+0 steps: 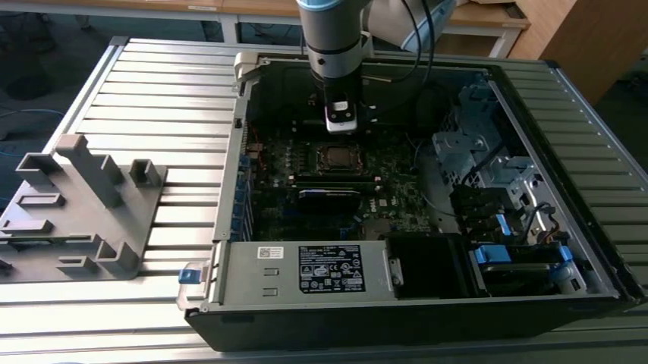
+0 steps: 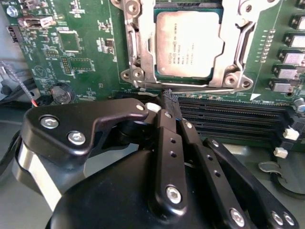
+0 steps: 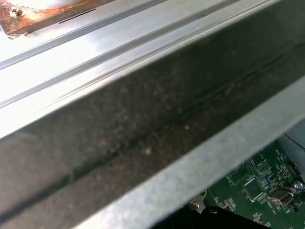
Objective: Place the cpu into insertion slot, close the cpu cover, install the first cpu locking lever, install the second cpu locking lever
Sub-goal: 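Install the first cpu locking lever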
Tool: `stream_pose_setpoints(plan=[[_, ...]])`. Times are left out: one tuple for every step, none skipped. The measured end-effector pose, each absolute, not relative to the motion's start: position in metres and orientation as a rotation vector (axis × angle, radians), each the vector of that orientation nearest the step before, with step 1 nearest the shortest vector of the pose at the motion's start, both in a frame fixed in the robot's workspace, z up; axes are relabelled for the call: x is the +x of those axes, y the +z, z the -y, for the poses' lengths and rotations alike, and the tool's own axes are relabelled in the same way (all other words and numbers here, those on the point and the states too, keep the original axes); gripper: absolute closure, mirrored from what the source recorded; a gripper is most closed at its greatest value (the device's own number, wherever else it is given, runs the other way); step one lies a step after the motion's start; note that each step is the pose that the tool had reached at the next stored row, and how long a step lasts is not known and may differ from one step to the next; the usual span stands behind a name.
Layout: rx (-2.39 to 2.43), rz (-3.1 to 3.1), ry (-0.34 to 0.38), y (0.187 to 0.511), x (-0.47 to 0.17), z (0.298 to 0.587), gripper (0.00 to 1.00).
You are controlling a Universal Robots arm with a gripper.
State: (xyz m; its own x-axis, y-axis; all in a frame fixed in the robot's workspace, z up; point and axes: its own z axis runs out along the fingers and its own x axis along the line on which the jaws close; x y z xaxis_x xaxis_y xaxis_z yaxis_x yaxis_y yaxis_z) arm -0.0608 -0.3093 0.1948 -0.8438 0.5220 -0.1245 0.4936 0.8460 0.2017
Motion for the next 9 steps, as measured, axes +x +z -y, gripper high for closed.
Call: stream_pose_setpoints(plan=[[0.790, -2.849, 0.242, 0.1948, -0.0608, 0.3093, 0.89], [0.790, -2.849, 0.242, 0.1948, -0.0608, 0.3094, 0.89], [0.790, -2.849, 0.242, 0.1948, -0.0609, 0.3094, 0.89], [0.790, -2.849, 0.242, 0.1948, -0.0609, 0.3094, 0.89], [0.790, -2.848, 0.241, 0.1947, -0.0609, 0.3094, 0.89], [0.790, -2.848, 0.240, 0.1946, -0.0609, 0.3094, 0.89], [0.790, -2.848, 0.236, 0.1944, -0.0610, 0.3094, 0.89], [0.789, -2.847, 0.231, 0.1943, -0.0610, 0.3094, 0.89], [0.788, -2.847, 0.225, 0.1941, -0.0610, 0.3094, 0.89]])
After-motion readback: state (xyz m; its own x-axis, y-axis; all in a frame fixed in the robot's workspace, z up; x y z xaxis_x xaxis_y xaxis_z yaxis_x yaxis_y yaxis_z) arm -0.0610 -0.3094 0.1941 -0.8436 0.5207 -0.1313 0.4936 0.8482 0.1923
